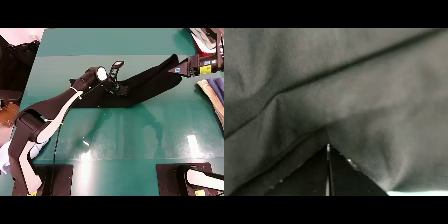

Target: Fold the shirts.

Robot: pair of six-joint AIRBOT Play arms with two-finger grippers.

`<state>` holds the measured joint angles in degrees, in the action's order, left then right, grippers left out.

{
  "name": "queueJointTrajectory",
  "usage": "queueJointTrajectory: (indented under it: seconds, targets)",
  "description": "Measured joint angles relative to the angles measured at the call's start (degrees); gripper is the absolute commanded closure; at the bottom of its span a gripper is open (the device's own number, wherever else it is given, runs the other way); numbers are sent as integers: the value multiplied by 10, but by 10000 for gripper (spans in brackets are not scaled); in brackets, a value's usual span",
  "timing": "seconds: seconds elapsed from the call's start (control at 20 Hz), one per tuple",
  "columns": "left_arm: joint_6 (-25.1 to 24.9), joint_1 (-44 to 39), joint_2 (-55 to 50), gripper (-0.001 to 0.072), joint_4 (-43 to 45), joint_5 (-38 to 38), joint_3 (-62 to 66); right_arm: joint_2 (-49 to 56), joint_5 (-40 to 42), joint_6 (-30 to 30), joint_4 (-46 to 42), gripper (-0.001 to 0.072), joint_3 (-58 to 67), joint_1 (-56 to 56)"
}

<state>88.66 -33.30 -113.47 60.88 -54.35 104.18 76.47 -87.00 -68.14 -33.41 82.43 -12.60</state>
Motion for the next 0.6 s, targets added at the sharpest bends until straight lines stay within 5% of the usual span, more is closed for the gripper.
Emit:
queueJointTrajectory:
  seconds: [0.3,0.6]
  targets:
    - [-2,14,-1,685,47,-70,72,0,23,-14,5,697,32,76]
    - [-11,114,71,684,86,-155,114,78,45,-37,4,696,164,174]
